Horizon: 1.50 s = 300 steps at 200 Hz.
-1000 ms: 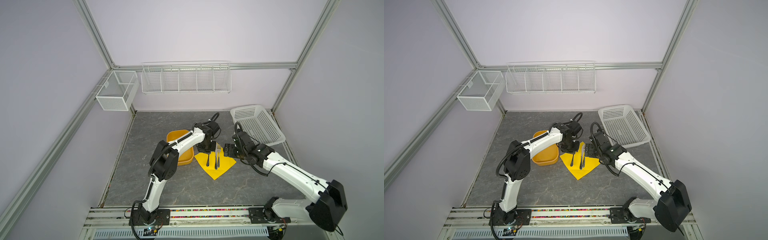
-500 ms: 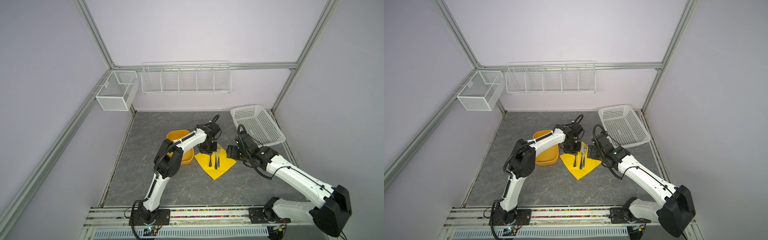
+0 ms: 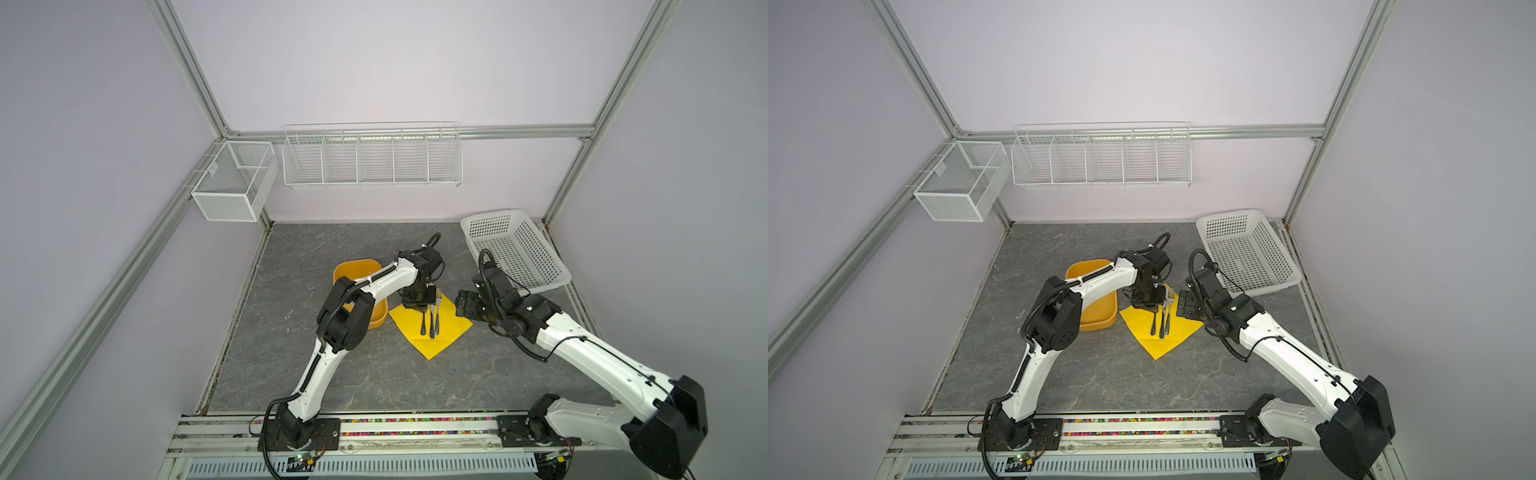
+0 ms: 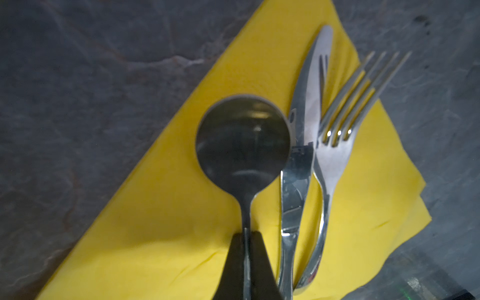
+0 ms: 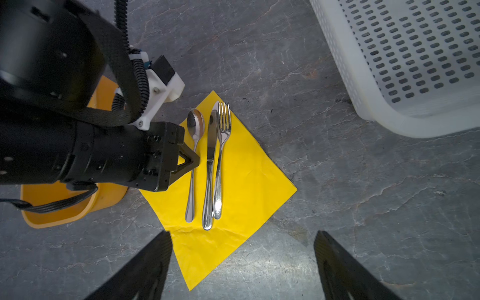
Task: Place the utensils on the paper napkin and roll it up
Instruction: 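Lower the spoon onto the napkin beside the knife and open the left gripper, then withdraw the left gripper over the tray while the right gripper lowers to the napkin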
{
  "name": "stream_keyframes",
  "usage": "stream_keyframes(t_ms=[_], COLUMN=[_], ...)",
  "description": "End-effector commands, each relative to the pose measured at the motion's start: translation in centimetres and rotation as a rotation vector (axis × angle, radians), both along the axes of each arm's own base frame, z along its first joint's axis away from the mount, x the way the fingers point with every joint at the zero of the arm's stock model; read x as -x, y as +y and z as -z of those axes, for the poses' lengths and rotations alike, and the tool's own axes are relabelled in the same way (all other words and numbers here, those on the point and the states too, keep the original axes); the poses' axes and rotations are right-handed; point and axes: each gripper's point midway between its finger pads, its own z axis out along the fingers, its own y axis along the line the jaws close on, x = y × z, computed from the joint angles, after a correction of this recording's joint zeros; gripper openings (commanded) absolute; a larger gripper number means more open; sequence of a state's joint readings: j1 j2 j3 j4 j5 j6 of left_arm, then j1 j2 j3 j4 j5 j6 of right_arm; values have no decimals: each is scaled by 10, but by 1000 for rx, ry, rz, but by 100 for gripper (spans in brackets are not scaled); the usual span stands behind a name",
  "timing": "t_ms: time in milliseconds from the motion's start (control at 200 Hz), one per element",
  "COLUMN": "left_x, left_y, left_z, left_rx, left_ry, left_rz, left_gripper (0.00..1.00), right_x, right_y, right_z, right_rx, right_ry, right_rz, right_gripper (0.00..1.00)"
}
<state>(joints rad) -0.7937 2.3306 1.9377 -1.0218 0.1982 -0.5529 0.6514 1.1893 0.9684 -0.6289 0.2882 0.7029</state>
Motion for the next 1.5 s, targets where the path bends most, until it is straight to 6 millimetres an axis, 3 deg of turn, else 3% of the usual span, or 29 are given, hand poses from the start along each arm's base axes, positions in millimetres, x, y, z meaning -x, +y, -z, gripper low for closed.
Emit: stream_keyframes(t_ms=[0,215,375,615,760,865,925,1025,1130,1330,1495], left_x=[0,3,1,-3,-5,-8,-9,-6,-3,-2,4], left_y=[-2,0,-1,-2,-2,11,24,45,58,81,107], left_z=[4,10,2,-27,-60,-87,-92,-79,-66,-49,-36], left_rx=[-4,-18,-11,24,89,104,87,92,153,86,2], left_ry=[19,37,24,-24,-104,-202,-240,-225,-161,-167,-177], left_rz=[9,5,0,-11,-7,-31,-59,-110,-167,-199,-209], left_gripper=[4,10,15,22,34,37,39,39,39,39,39], right_x=[3,2,2,5,7,13,22,45,62,80,94], right_y=[-7,-6,-5,-8,-2,6,12,25,25,40,53], right_z=[1,2,-2,-12,-22,-29,-31,-16,-4,19,41], right_rx=[24,25,20,-2,-33,-86,-120,-172,-200,-279,-238], right_ry=[3,8,-8,-52,-94,-127,-117,-46,0,64,133], right_rz=[12,8,-7,-13,-63,-123,-175,-293,-295,-294,-291], right_gripper=[89,89,89,89,89,89,89,89,89,89,89])
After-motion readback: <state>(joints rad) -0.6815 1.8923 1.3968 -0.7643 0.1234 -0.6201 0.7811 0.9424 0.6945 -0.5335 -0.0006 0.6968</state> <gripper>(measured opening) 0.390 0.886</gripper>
